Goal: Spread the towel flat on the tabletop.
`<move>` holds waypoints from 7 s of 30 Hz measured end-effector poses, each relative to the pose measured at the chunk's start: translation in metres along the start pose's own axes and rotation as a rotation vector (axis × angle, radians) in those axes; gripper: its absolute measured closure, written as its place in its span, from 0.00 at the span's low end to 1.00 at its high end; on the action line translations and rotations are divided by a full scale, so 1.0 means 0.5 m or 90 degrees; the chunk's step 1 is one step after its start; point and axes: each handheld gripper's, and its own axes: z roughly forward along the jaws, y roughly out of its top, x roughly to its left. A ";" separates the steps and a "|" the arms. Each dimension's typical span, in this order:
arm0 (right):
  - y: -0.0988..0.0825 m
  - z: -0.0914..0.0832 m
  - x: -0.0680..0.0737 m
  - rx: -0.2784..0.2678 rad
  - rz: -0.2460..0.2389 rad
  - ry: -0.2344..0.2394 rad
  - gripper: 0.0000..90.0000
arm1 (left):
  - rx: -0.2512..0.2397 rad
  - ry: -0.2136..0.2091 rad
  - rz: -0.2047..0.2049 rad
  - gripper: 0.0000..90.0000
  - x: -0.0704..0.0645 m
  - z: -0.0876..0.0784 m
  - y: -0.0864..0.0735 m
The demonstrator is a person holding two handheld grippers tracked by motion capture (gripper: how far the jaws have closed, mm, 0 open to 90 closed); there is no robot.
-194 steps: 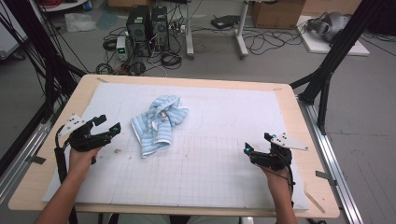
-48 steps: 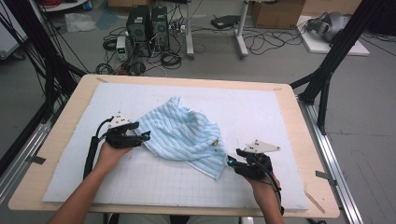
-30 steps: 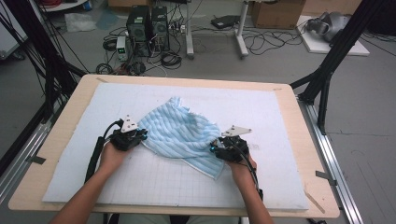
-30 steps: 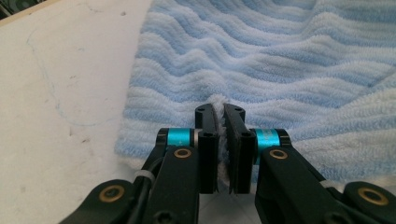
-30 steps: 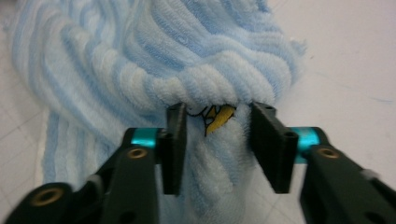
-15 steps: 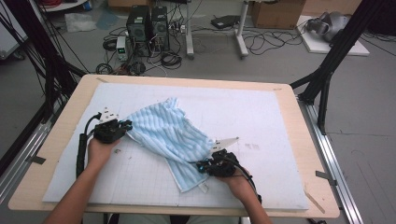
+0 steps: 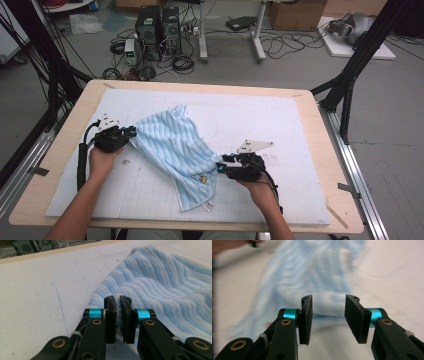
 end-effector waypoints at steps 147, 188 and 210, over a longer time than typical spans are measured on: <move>0.064 0.139 -0.100 0.154 -0.012 -0.141 0.96 | 0.003 -0.015 -0.058 0.52 -0.008 0.019 -0.016; -0.008 -0.010 -0.133 0.022 0.044 -0.133 0.55 | 0.105 -0.018 -0.020 0.93 -0.040 0.268 0.164; 0.069 0.067 -0.190 0.024 0.020 -0.141 0.61 | -0.017 -0.114 -0.065 0.28 -0.044 0.189 0.128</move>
